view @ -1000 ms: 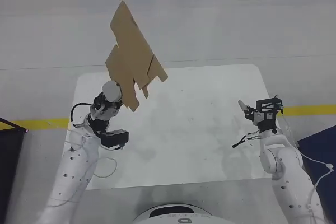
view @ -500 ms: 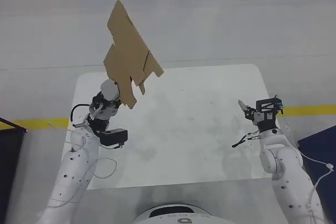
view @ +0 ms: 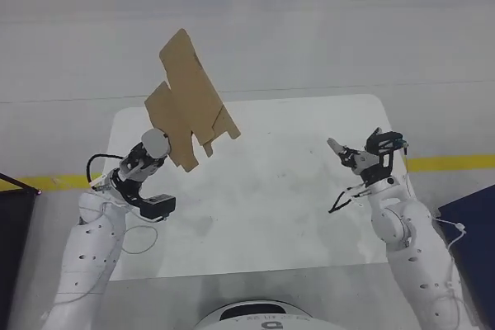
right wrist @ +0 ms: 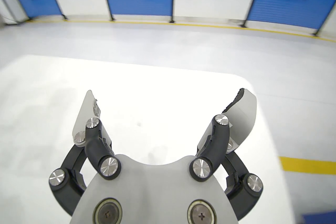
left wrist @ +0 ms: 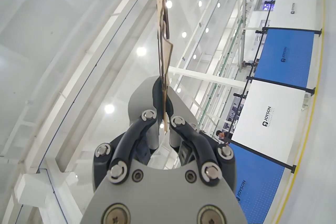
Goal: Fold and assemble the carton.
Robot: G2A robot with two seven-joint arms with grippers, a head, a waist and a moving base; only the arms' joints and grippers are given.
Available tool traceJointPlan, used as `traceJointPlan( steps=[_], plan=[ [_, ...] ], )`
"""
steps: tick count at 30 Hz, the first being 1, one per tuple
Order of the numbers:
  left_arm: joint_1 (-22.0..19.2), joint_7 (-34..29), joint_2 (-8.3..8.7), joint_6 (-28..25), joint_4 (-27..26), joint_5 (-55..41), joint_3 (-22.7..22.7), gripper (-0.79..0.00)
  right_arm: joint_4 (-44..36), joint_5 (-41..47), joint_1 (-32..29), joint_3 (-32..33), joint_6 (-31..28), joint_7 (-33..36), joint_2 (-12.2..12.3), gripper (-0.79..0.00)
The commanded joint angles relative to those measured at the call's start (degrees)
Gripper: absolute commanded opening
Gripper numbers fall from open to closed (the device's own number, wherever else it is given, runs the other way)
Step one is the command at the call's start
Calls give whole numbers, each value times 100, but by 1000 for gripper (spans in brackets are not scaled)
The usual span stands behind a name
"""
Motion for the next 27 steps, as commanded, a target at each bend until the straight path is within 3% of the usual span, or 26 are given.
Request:
traceJointPlan(
  steps=[1, 5, 10, 21, 27],
  plan=[
    [22, -12, 8, 48, 59, -71, -64, -785, 365, 960, 484, -221, -719, 10, -40, 0],
    [120, -130, 48, 167, -11, 148, -286, -785, 1157, 2636, 1342, -768, -1727, 384, -150, 0],
    [249, -201, 126, 238, -45, 625, -610, -785, 1981, 4691, 2171, -1572, -2404, 1434, -314, 0],
    [249, -201, 126, 238, -45, 625, -610, -785, 1981, 4691, 2171, -1572, -2404, 1434, -314, 0],
    [-6, -271, 232, 307, 104, 2616, -428, -785, 2063, 5300, 2272, -1874, -2626, 1509, -397, 0]
  ],
)
